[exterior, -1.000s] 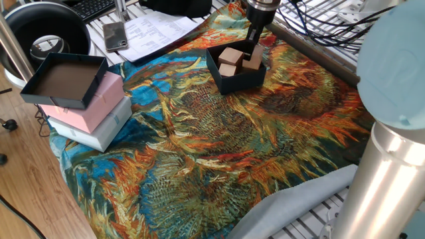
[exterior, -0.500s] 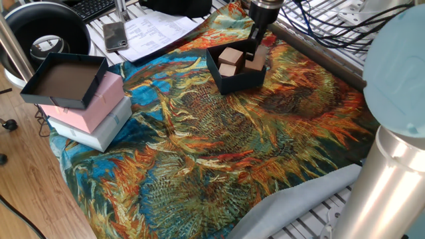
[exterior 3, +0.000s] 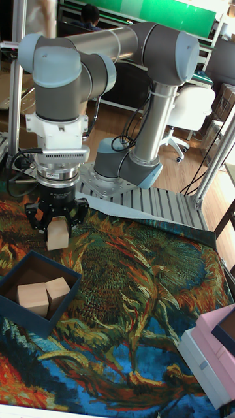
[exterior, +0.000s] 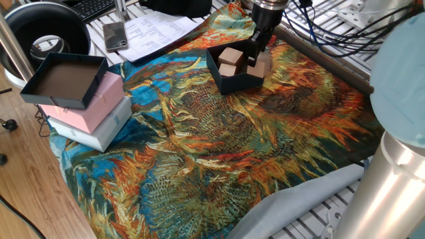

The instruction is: Take everything out of the gift box

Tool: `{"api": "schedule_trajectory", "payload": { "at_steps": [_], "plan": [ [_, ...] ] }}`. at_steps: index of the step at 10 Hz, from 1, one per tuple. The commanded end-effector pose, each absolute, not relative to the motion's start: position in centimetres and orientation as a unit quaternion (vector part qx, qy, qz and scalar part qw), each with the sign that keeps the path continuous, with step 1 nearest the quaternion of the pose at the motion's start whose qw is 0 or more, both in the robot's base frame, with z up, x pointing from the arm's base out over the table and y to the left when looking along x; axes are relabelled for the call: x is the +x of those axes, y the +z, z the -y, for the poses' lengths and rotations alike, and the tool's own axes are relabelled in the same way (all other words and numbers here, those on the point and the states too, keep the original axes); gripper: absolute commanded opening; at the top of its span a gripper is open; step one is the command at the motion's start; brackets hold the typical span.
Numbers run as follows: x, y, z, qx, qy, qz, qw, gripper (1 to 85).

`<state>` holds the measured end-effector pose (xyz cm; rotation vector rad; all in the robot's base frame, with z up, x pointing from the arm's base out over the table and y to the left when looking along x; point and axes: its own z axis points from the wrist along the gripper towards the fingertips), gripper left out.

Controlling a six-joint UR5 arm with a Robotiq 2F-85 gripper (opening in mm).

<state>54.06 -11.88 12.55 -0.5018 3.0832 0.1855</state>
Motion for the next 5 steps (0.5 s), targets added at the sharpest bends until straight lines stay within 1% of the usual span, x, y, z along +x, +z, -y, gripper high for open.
{"api": "schedule_trajectory", "payload": {
  "at_steps": [1, 5],
  "plan": [
    [53.9, 12.6, 11.6, -0.146, 0.057, -0.987, 0.017, 42.0],
    [52.9, 11.4, 11.7, -0.149, 0.054, -0.987, 0.024, 42.3]
  ]
}}
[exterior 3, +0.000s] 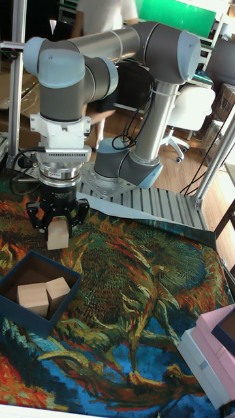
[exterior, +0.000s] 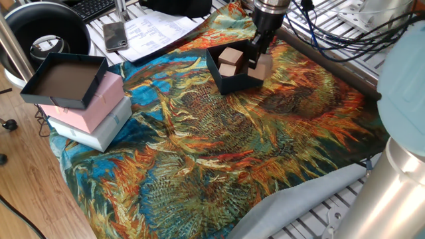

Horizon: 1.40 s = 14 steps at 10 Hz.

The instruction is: Take everything out of the gift box

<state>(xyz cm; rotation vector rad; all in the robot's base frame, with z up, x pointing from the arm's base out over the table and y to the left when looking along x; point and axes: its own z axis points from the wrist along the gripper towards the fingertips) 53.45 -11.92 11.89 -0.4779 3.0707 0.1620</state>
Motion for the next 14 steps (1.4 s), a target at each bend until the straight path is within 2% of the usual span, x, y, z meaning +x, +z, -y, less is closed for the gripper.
{"api": "schedule_trajectory", "payload": {
  "at_steps": [1, 5, 10, 14],
  "plan": [
    [52.8, 11.3, 11.5, -0.147, 0.052, -0.988, 0.024, 42.3],
    [50.6, 9.5, 11.3, -0.133, 0.067, -0.989, -0.006, 40.7],
    [52.2, 5.9, 10.8, -0.12, 0.052, -0.991, 0.034, 40.7],
    [53.4, 4.9, 10.2, -0.109, 0.065, -0.991, 0.038, 40.7]
  ]
}}
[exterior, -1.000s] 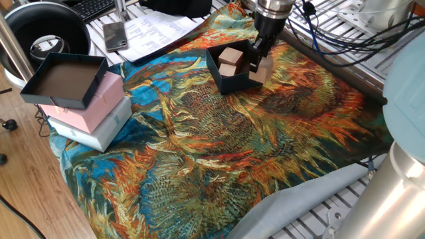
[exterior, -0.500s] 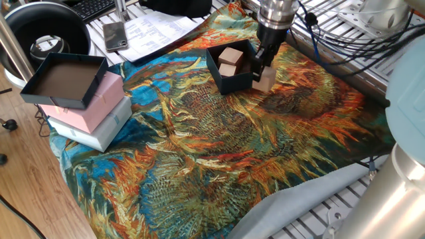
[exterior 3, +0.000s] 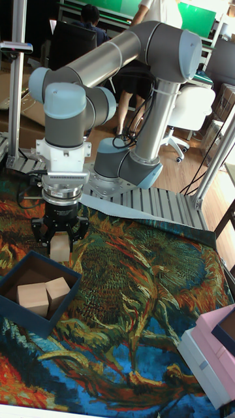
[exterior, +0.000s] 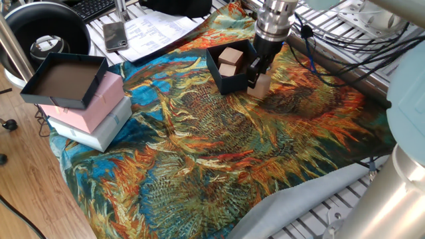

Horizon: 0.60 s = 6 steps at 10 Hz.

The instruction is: Take everything out of the gift box

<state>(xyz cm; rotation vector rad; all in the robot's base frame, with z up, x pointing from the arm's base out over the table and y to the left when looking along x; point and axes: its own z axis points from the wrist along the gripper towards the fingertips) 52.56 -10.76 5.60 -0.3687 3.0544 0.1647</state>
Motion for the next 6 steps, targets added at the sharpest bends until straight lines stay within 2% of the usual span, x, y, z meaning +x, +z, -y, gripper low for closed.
{"api": "schedule_trajectory", "payload": {
  "at_steps": [1, 3, 6],
  "plan": [
    [53.43, 4.77, 9.84, -0.102, 0.073, -0.991, 0.038, 40.3],
    [53.74, 4.38, 10.01, -0.108, 0.07, -0.991, 0.039, 40.7],
    [53.89, 4.32, 10.24, -0.115, 0.065, -0.99, 0.041, 48.0]
  ]
}}
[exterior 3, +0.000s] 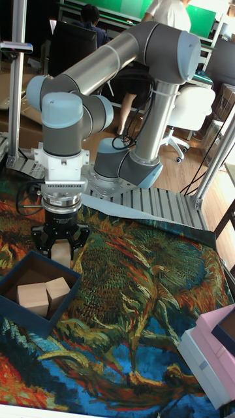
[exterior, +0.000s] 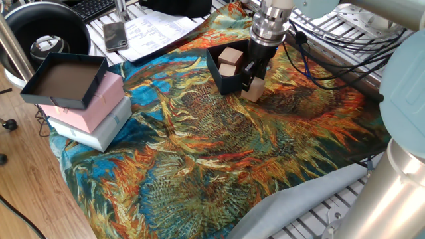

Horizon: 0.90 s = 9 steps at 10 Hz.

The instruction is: Take everything out of the gift box

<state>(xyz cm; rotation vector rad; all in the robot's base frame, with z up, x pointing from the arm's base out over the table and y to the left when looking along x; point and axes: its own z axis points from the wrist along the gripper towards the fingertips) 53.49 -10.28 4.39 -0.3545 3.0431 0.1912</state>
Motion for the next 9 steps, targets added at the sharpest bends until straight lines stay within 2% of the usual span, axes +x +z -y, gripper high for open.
{"api": "schedule_trajectory", "payload": {
  "at_steps": [1, 7, 9],
  "plan": [
    [54.0, 4.3, 10.3, -0.118, 0.064, -0.99, 0.043, 50.3],
    [54.3, 4.5, 9.8, -0.128, 0.071, -0.988, 0.05, 57.7],
    [54.4, 5.7, 9.0, -0.116, 0.087, -0.988, 0.049, 57.7]
  ]
}}
